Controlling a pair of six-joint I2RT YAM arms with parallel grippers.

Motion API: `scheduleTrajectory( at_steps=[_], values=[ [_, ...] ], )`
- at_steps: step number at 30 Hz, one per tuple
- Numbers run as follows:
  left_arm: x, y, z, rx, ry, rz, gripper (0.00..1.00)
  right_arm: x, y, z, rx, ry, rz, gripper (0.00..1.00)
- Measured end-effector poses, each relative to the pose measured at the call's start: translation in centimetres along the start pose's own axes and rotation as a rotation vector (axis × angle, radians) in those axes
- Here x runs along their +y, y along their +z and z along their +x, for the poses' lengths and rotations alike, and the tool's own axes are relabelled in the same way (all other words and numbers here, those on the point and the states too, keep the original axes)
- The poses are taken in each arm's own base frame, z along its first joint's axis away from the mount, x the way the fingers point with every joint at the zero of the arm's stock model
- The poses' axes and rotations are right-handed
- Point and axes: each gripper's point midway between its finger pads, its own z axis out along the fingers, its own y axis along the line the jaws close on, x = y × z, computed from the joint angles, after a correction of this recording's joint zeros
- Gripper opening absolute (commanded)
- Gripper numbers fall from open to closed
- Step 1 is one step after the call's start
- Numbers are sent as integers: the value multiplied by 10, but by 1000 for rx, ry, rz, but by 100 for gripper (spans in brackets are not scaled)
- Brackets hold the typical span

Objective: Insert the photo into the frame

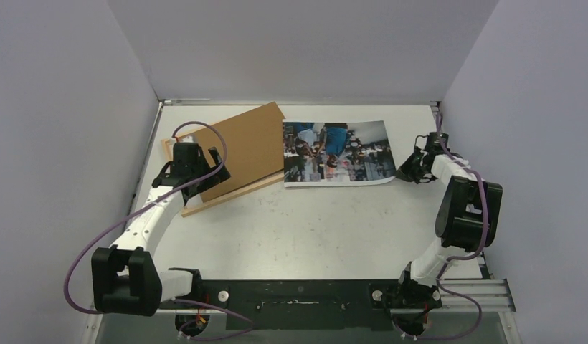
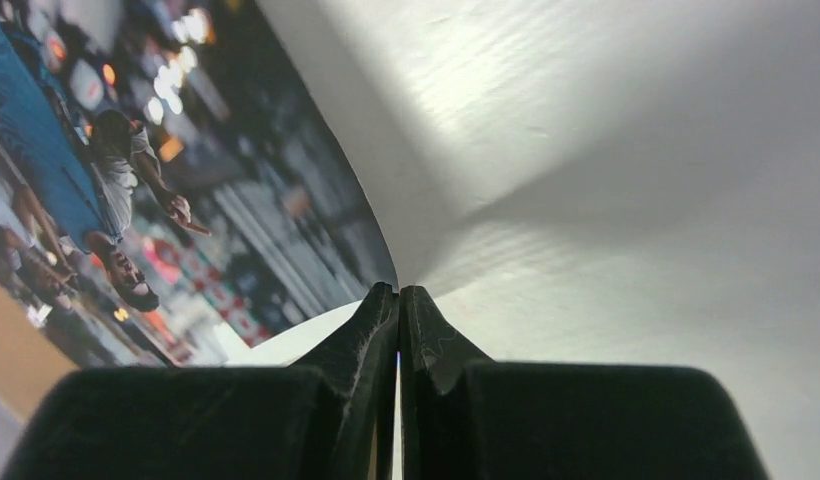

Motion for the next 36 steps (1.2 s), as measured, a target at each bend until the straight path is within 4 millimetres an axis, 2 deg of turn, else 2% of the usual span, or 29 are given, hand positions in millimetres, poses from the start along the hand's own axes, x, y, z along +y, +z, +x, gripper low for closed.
scheduleTrajectory(
  at_steps=[6, 8, 17, 22, 25, 26, 28, 30, 33, 36],
  values=[
    [5, 5, 2, 25, -1, -21, 97, -49, -32, -27, -114, 33, 164, 1],
    [7, 6, 0, 25, 2, -26, 97, -60, -39, -33, -132, 19, 205, 2],
    [5, 9, -8, 25, 10, -26, 97, -50, -43, -42, -122, -109, 200, 6],
    [2, 11, -14, 22, 28, -23, 97, -64, -52, -48, -128, -164, 299, 7],
    [0, 13, -17, 23, 34, -19, 97, -72, -59, -56, -145, -191, 355, 19],
    [-1, 13, -18, 25, 36, -15, 97, -72, -59, -57, -147, -199, 357, 28],
    [-2, 14, -20, 30, 41, -12, 97, -70, -59, -56, -141, -207, 348, 52],
    [-3, 16, -21, 33, 47, -11, 97, -68, -58, -55, -135, -221, 340, 69],
    [-2, 19, -23, 37, 49, -14, 97, -64, -57, -53, -135, -210, 330, 78],
    [1, 21, -26, 37, 40, -24, 96, -55, -63, -53, -154, -198, 315, 81]
  ],
)
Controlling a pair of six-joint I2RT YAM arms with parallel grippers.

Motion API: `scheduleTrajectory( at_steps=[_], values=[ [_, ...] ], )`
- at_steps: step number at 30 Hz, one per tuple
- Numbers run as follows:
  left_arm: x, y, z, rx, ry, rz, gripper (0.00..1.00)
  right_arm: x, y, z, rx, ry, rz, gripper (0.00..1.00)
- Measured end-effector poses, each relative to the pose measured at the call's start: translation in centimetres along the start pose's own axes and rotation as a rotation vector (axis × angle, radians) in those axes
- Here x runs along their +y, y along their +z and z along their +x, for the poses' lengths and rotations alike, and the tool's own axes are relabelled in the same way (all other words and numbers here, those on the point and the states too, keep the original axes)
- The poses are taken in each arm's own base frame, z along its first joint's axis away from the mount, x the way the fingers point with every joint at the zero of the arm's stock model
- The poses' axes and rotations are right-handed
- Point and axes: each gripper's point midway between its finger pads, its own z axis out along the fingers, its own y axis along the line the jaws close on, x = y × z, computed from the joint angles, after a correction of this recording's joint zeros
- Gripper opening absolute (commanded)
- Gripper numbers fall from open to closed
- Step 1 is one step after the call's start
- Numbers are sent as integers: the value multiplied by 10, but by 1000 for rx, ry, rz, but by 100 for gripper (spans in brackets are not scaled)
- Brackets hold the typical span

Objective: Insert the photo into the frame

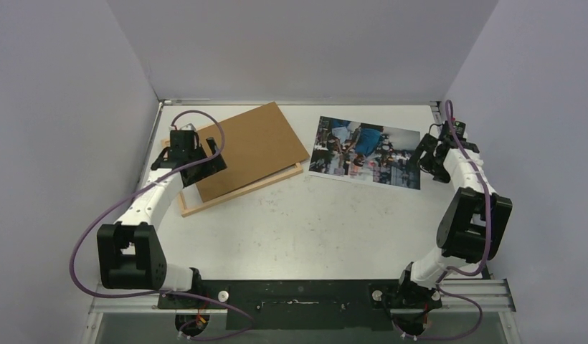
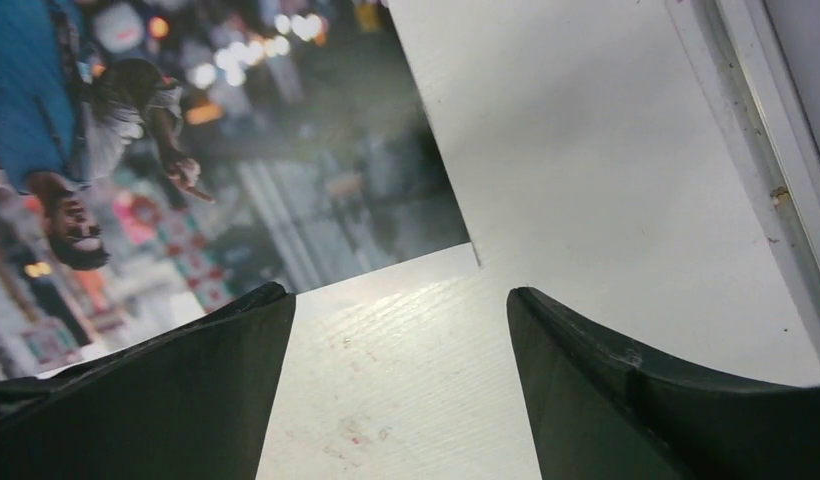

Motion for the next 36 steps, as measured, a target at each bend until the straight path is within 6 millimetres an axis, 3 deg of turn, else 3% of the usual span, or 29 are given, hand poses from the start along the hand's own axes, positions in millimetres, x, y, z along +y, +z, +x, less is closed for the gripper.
scheduleTrajectory(
  at_steps=[3, 5, 7, 9, 11, 13, 17, 21, 27, 30, 36],
  values=[
    [6, 2, -3, -1, -14, -14, 96, 12, -20, -12, -49, 5, -25, 81],
    [10, 3, -5, -2, -21, -22, 96, 33, -33, -27, -94, -12, -70, 82],
    [15, 3, -6, -4, -27, -40, 96, 74, -46, -37, -134, -55, -172, 81],
    [22, 2, -8, -1, -40, -55, 96, 124, -53, -32, -129, -104, -304, 82],
    [32, 1, -10, -1, -60, -75, 96, 182, -53, -16, -84, -152, -450, 82],
    [43, 0, -11, 5, -81, -99, 96, 239, -42, 16, 0, -180, -576, 81],
    [61, -3, -7, 36, -130, -130, 84, 302, -13, 82, 182, -143, -694, 69],
    [71, -2, 1, 66, -177, -127, 80, 331, 13, 111, 288, -39, -726, 63],
    [77, 2, 21, 120, -204, -124, 72, 354, 34, 109, 312, 79, -740, 63],
    [76, 4, 25, 136, -208, -113, 69, 371, 39, 104, 305, 112, -782, 58],
    [77, 12, 35, 175, -214, -112, 67, 391, 41, 116, 352, 129, -854, 57]
  ],
)
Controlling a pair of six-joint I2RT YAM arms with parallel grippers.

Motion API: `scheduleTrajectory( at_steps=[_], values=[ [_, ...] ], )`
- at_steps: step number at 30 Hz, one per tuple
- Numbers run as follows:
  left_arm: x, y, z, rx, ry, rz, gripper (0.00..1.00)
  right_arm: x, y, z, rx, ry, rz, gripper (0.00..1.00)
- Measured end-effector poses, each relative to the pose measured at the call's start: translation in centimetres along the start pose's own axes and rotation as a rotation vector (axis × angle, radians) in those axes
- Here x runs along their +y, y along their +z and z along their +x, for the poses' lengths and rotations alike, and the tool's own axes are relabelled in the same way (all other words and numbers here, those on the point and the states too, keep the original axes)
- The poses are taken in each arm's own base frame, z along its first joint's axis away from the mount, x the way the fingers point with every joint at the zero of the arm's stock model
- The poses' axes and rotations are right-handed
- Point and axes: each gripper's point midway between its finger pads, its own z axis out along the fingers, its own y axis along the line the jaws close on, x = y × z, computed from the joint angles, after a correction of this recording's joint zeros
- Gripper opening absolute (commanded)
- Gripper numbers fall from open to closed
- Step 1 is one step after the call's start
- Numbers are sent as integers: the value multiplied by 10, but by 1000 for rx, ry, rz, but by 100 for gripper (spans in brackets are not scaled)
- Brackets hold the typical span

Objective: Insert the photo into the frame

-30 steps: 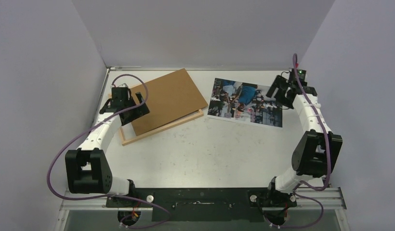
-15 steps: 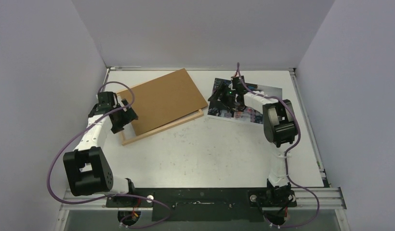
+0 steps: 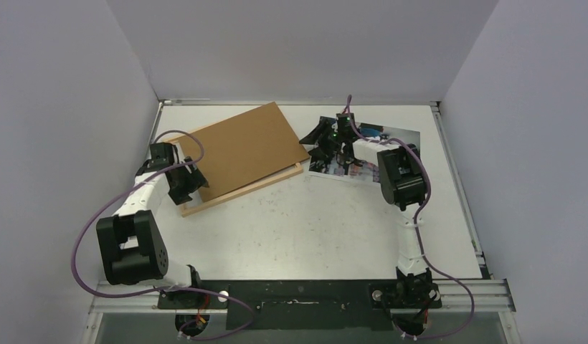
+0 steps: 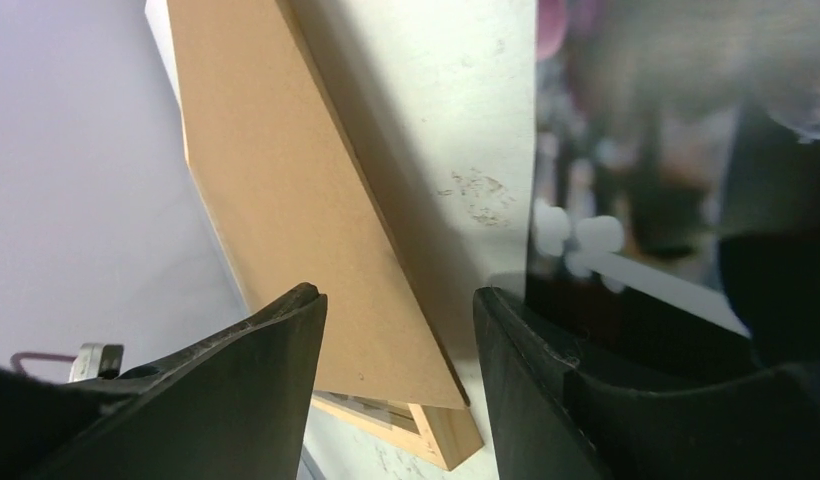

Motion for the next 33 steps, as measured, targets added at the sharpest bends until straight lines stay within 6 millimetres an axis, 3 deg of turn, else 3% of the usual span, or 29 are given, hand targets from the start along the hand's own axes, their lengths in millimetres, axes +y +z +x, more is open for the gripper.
scheduleTrajectory(
  at_steps=[4, 14, 17, 22, 29, 33],
  values=[
    [2, 4, 4, 15, -3, -5, 65, 7, 6, 6, 28, 6, -49, 53],
    [6, 10, 15, 47, -26, -10, 64, 14, 5, 12, 64, 94, -246, 17],
    [5, 10, 14, 46, -27, -6, 64, 21, -2, 1, 46, 126, -333, 1],
    [4, 10, 14, 47, -28, -3, 68, 31, -22, -23, 7, 119, -434, 0],
    [2, 5, 11, 38, -26, 3, 73, -4, -47, -46, -52, 126, -377, 0],
    [-3, 0, 3, 17, -21, 13, 73, -41, -84, -67, -111, 138, -311, 0]
  ],
)
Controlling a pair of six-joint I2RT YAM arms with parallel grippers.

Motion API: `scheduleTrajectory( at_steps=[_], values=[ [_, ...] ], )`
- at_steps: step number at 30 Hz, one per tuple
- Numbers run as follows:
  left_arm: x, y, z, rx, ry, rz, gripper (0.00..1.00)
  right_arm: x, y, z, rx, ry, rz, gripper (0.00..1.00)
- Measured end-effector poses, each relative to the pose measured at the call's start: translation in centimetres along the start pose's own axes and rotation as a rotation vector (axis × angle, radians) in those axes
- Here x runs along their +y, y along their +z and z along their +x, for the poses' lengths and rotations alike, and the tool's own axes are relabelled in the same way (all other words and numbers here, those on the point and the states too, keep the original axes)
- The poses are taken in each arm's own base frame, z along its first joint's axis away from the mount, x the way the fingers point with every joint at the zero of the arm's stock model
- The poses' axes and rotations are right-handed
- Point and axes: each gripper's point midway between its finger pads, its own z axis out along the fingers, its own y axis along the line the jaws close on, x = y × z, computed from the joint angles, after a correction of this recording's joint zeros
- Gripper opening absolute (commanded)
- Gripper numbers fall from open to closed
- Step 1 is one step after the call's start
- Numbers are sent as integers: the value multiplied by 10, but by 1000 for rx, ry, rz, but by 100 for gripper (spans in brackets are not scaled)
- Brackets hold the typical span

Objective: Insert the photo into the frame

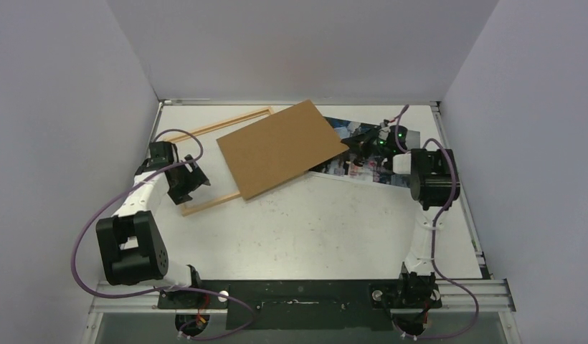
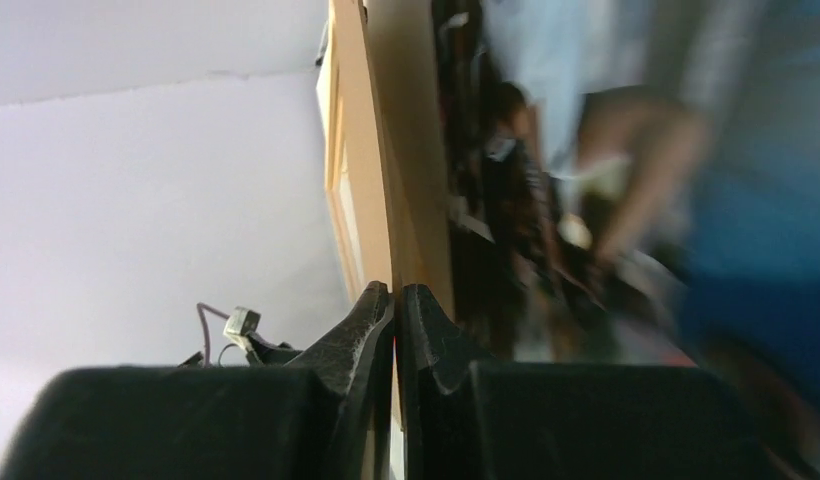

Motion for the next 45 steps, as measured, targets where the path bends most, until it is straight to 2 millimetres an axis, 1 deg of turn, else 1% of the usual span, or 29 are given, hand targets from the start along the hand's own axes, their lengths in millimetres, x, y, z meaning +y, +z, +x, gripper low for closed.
scheduleTrajectory(
  at_steps=[3, 6, 8, 10, 12, 14, 17, 20, 22, 27, 28, 31, 33, 35, 36, 38, 40, 42, 45],
  values=[
    [1, -4, -5, -14, 4, -16, 74, -8, -41, -27, -67, -16, 51, 0],
    [7, -8, -12, -40, 8, -60, 74, -6, -79, -52, -132, -53, 100, 0],
    [10, -11, -17, -58, 13, -85, 74, -3, -99, -66, -175, -85, 130, 0],
    [13, -13, -22, -74, 20, -108, 74, -3, -119, -77, -211, -100, 164, 0],
    [15, -15, -26, -86, 20, -120, 74, -5, -132, -82, -233, -102, 187, 0],
    [17, -16, -28, -93, 17, -127, 74, -14, -150, -88, -263, -88, 216, 0],
    [18, -16, -29, -93, 15, -129, 74, -32, -175, -96, -308, -43, 261, 0],
    [17, -16, -28, -88, 14, -122, 74, -46, -192, -103, -346, -10, 288, 0],
    [15, -14, -26, -79, 14, -115, 74, -50, -199, -107, -362, 1, 293, 0],
    [16, -1, -19, -26, 10, -114, 74, -47, -201, -107, -366, -15, 292, 0],
    [18, 3, -16, -12, 8, -118, 74, -47, -202, -106, -365, -25, 295, 12],
    [20, 7, -14, 4, 5, -128, 74, -49, -205, -104, -367, -47, 330, 35],
    [21, 8, -14, 4, 5, -134, 74, -59, -209, -103, -374, -47, 381, 55],
    [23, 9, -14, 4, 3, -141, 74, -73, -214, -100, -378, -35, 448, 67],
    [23, 9, -14, 6, 2, -144, 74, -79, -217, -99, -381, -30, 481, 71],
    [26, 12, -13, 11, -1, -157, 74, -86, -224, -96, -388, -26, 541, 72],
    [29, 14, -10, 18, -5, -171, 74, -87, -232, -94, -400, -33, 590, 73],
    [32, 16, -8, 24, -10, -182, 74, -81, -240, -93, -418, -52, 625, 74],
    [34, 16, -7, 24, -15, -191, 74, -61, -247, -86, -438, -106, 676, 75]
  ],
)
